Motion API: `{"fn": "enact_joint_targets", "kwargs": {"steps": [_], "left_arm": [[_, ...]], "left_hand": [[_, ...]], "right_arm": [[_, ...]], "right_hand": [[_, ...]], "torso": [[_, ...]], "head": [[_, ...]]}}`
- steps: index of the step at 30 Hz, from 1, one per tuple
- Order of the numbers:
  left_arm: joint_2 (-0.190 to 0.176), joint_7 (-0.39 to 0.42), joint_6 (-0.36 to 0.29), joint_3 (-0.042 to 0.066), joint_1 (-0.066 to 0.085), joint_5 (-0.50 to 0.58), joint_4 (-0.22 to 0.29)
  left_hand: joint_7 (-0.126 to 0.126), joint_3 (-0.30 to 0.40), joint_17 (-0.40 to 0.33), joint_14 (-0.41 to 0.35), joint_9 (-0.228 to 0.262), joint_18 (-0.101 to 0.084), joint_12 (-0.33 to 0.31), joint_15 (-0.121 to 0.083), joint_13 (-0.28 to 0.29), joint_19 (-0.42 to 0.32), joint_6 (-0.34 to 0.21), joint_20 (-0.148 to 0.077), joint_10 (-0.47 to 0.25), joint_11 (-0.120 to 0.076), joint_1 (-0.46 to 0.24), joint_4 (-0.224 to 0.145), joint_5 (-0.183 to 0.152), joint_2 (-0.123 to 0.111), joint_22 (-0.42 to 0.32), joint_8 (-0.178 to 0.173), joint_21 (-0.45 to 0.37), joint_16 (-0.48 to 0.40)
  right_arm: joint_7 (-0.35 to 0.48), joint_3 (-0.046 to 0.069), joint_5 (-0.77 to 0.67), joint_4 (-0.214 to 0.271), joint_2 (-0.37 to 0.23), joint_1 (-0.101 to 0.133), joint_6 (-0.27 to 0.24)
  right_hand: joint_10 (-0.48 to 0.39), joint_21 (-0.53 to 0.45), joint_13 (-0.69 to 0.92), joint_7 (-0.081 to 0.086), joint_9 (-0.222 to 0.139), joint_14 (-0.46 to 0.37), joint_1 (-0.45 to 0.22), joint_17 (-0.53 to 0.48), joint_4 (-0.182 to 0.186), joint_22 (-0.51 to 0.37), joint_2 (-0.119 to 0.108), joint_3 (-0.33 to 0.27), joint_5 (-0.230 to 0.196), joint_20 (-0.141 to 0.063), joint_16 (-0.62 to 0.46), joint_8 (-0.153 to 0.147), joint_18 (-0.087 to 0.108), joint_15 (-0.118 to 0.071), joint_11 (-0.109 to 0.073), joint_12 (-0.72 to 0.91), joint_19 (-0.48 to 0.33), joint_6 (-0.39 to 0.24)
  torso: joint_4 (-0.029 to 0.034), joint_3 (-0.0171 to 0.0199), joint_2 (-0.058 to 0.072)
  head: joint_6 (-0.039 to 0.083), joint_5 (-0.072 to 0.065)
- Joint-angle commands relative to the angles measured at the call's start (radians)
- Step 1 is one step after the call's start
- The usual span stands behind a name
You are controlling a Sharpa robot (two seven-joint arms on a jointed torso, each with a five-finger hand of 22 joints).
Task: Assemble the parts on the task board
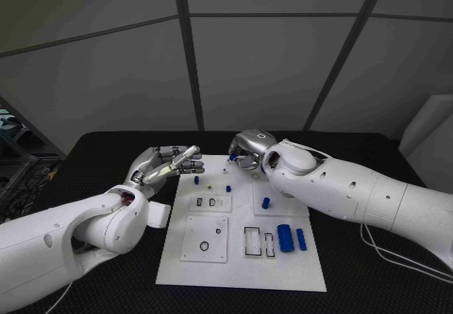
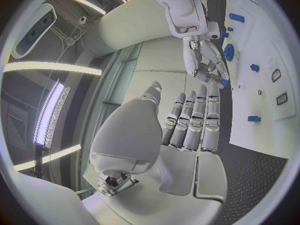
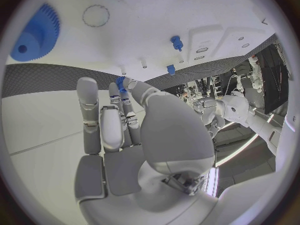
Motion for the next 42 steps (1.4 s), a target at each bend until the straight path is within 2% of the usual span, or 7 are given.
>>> {"fn": "enact_joint_targets", "kwargs": {"steps": [1, 9, 13, 23, 34, 42], "left_arm": [[0.0, 0.001, 0.015, 0.001, 0.002, -0.007, 0.001], [0.002, 0.0, 0.016, 0.001, 0.003, -0.007, 0.0], [0.002, 0.0, 0.016, 0.001, 0.003, -0.007, 0.001], [0.003, 0.0, 0.017, 0.001, 0.004, -0.007, 0.003], [0.004, -0.004, 0.025, 0.001, 0.004, -0.007, 0.003], [0.004, -0.007, 0.031, 0.001, 0.004, -0.007, 0.002]], "left_hand": [[0.021, -0.002, 0.001, -0.004, -0.001, -0.019, -0.005, 0.003, -0.001, 0.005, -0.004, 0.004, -0.002, 0.004, 0.0, -0.006, -0.004, 0.009, -0.001, -0.004, -0.005, -0.006], [0.021, -0.002, 0.001, -0.004, -0.001, -0.019, -0.005, 0.003, -0.001, 0.005, -0.004, 0.004, -0.002, 0.004, 0.0, -0.006, -0.004, 0.009, -0.001, -0.004, -0.005, -0.006], [0.021, -0.002, 0.001, -0.004, -0.001, -0.019, -0.005, 0.003, -0.001, 0.005, -0.004, 0.004, -0.002, 0.004, 0.0, -0.006, -0.004, 0.009, -0.001, -0.004, -0.005, -0.006], [0.021, -0.002, 0.001, -0.004, -0.001, -0.019, -0.005, 0.003, -0.001, 0.005, -0.004, 0.004, -0.002, 0.004, 0.0, -0.006, -0.004, 0.009, -0.001, -0.004, -0.005, -0.006], [0.021, -0.002, 0.002, -0.004, -0.001, -0.019, -0.006, 0.004, -0.001, 0.005, -0.004, 0.004, -0.002, 0.004, 0.0, -0.007, -0.004, 0.009, -0.002, -0.005, -0.005, -0.008], [0.021, -0.003, 0.002, -0.004, -0.001, -0.019, -0.006, 0.004, -0.001, 0.005, -0.004, 0.004, -0.002, 0.004, 0.0, -0.007, -0.004, 0.009, -0.002, -0.005, -0.005, -0.008]], "right_arm": [[0.009, 0.001, 0.001, -0.012, 0.011, 0.003, 0.002], [0.014, 0.001, 0.002, -0.047, 0.04, 0.004, 0.024], [0.014, 0.001, 0.003, -0.058, 0.051, 0.004, 0.037], [0.006, 0.001, 0.003, -0.091, 0.076, 0.004, 0.074], [-0.018, 0.0, 0.001, -0.112, 0.094, 0.004, 0.078], [-0.025, 0.0, 0.0, -0.127, 0.102, 0.004, 0.071]], "right_hand": [[0.001, 0.003, -0.001, 0.004, 0.002, 0.045, 0.002, 0.001, 0.001, 0.001, -0.005, 0.004, -0.006, 0.002, 0.003, -0.005, -0.013, 0.005, 0.005, -0.004, 0.0, 0.005], [0.0, 0.005, -0.001, 0.005, 0.001, 0.045, -0.001, 0.0, 0.003, 0.002, -0.007, 0.004, -0.008, 0.003, 0.003, -0.006, -0.013, 0.006, 0.006, -0.004, -0.001, 0.004], [0.0, 0.006, -0.002, 0.005, 0.001, 0.045, -0.003, 0.001, 0.004, 0.003, -0.008, 0.004, -0.01, 0.003, 0.004, -0.007, -0.013, 0.006, 0.007, -0.005, -0.002, 0.003], [-0.003, 0.008, -0.002, 0.006, 0.001, 0.044, -0.006, -0.002, 0.005, 0.005, -0.01, 0.005, -0.015, 0.004, 0.004, -0.009, -0.013, 0.008, 0.008, -0.006, -0.005, 0.001], [-0.013, 0.01, -0.004, 0.009, -0.001, 0.042, -0.011, -0.003, 0.008, 0.004, -0.012, 0.009, -0.018, 0.007, 0.005, -0.015, -0.013, 0.01, 0.011, -0.008, -0.01, -0.007], [-0.051, 0.016, -0.01, 0.019, -0.006, 0.04, -0.022, -0.001, 0.013, 0.008, -0.024, 0.012, -0.02, 0.014, 0.009, -0.021, -0.012, 0.019, 0.022, -0.011, -0.018, -0.032]], "torso": [[0.0, 0.0, 0.0], [0.0005, -0.0004, 0.001], [-0.0008, 0.0009, 0.001], [0.0, 0.0002, 0.001], [-0.0007, 0.0011, 0.001], [-0.0018, 0.0012, 0.002]], "head": [[-0.002, 0.001], [-0.003, 0.003], [-0.004, 0.005], [-0.007, 0.004], [-0.007, 0.006], [-0.007, 0.007]]}}
